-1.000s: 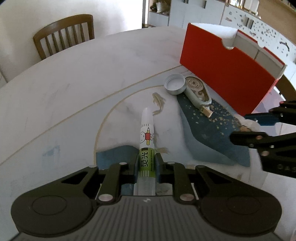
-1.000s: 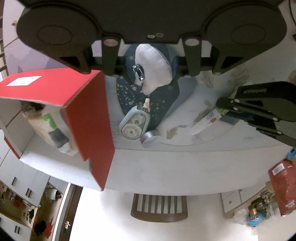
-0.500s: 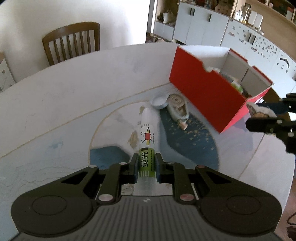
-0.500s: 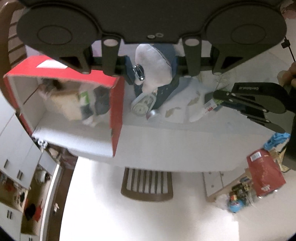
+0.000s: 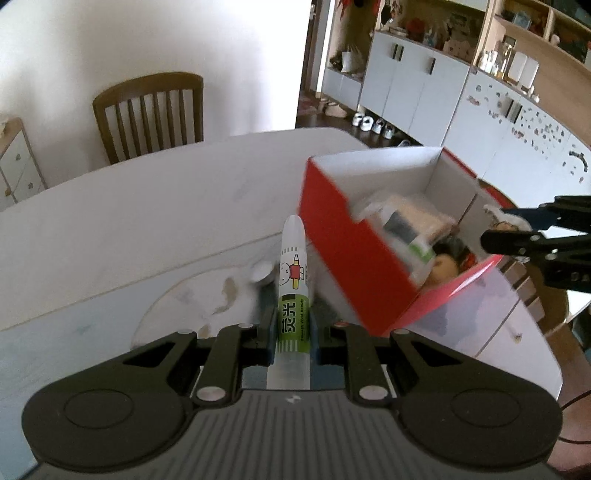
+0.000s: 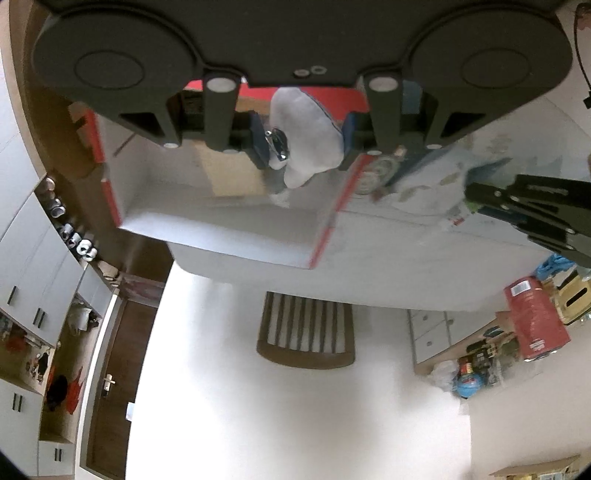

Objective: Organize objects
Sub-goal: 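Carry the white-green tube and white plush toy over into the red box with both tools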

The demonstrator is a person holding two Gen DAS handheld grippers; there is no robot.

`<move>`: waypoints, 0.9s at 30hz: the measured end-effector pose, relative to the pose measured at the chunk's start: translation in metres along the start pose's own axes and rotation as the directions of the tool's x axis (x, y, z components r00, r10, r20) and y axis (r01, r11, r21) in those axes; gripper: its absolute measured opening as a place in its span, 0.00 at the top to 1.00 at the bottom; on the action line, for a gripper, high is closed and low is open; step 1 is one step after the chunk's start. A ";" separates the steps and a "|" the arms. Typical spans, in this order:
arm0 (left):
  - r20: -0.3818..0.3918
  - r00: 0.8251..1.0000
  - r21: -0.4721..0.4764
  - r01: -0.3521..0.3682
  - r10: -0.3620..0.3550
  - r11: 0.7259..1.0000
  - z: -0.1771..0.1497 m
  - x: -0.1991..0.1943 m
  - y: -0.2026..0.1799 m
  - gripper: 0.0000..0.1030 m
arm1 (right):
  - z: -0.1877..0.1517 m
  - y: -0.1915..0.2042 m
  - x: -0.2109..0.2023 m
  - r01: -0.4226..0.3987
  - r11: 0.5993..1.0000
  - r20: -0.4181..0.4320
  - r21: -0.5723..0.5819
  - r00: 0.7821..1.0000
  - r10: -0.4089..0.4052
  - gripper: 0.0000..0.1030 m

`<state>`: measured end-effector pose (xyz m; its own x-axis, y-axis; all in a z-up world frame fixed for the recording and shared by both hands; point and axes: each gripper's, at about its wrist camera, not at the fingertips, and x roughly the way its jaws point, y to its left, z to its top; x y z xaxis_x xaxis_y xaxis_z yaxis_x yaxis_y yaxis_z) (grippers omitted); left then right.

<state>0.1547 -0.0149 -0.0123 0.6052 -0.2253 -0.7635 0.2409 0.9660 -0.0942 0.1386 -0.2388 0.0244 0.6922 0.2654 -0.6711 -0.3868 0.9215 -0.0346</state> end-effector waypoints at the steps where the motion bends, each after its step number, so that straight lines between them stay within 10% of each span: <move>1: 0.001 1.000 0.001 0.001 -0.001 1.000 0.004 0.002 -0.007 0.84 | -0.001 -0.007 0.001 0.004 1.000 0.001 0.000 1.000 -0.004 0.63; 27: -0.081 0.994 0.097 0.075 -0.067 0.992 0.083 0.112 -0.147 0.84 | -0.029 -0.121 0.059 0.046 0.998 -0.086 0.034 0.995 -0.043 0.63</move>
<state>0.2500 -0.1923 -0.0310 0.5244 -0.2789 -0.8045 0.3581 0.9295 -0.0888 0.2085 -0.3428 -0.0331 0.6535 0.2000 -0.7300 -0.3334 0.9419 -0.0404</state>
